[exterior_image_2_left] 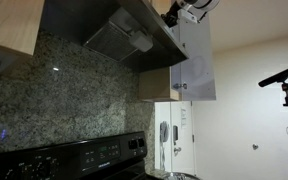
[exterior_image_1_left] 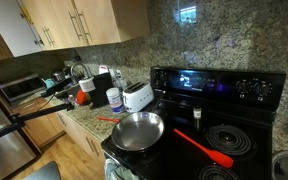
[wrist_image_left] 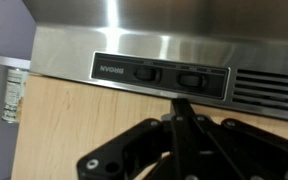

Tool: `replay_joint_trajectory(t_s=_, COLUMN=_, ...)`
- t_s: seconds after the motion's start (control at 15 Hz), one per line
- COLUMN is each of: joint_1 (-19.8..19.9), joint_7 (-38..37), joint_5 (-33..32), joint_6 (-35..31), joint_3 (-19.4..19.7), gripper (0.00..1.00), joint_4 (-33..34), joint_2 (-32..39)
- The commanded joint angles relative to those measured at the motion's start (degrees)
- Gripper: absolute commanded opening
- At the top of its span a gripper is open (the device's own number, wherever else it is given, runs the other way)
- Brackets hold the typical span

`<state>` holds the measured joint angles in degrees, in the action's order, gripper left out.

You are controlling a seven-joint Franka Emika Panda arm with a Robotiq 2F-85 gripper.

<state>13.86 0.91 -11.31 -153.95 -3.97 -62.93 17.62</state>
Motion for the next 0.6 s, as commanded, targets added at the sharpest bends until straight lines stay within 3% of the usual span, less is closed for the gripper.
replay_joint_trajectory(t_s=0.0, joint_1=-0.19, joint_7=1.45, joint_5=0.77, joint_6=2.05, joint_3=-0.99, gripper=0.01, joint_4=-1.32, joint_2=-1.17)
replay_joint_trajectory(t_s=0.53, joint_1=-0.30, joint_7=0.35, joint_5=-0.50, joint_6=4.95, joint_3=-0.30, gripper=0.01, joint_4=-0.64, joint_2=-0.62)
